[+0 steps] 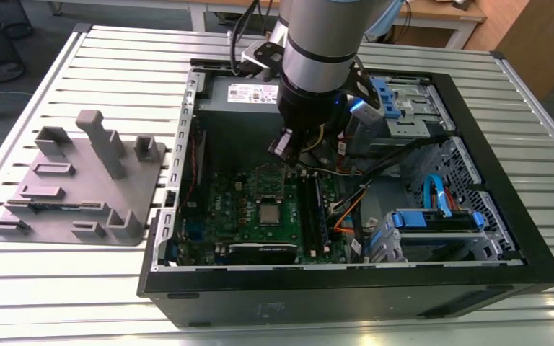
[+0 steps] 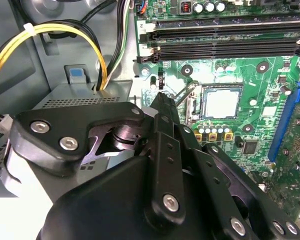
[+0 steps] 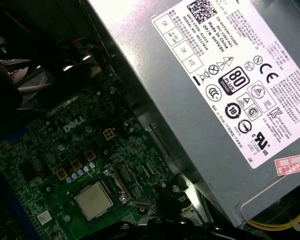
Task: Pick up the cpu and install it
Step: 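Close the cpu cover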
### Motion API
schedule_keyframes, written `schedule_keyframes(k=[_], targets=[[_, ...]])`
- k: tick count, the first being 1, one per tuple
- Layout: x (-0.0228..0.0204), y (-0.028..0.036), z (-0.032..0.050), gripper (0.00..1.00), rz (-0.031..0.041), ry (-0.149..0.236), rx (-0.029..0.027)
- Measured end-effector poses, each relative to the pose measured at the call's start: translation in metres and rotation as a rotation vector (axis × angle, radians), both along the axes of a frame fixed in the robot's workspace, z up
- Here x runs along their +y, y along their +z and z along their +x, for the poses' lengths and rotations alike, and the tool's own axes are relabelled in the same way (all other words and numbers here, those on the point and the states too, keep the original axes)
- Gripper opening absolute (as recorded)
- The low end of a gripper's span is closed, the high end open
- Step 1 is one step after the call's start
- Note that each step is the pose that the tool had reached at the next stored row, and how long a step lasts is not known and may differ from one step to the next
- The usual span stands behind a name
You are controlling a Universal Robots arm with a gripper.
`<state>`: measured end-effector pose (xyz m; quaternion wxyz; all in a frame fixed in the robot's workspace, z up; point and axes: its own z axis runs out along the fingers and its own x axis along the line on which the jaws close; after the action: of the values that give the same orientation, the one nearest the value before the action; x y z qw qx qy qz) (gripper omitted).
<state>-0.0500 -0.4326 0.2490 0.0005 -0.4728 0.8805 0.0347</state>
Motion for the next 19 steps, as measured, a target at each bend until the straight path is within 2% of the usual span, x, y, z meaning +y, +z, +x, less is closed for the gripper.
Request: schedule_keyframes(k=[19], targets=[[-0.0043,0.0004,0.0,0.11,-0.0002,0.019,-0.0001]])
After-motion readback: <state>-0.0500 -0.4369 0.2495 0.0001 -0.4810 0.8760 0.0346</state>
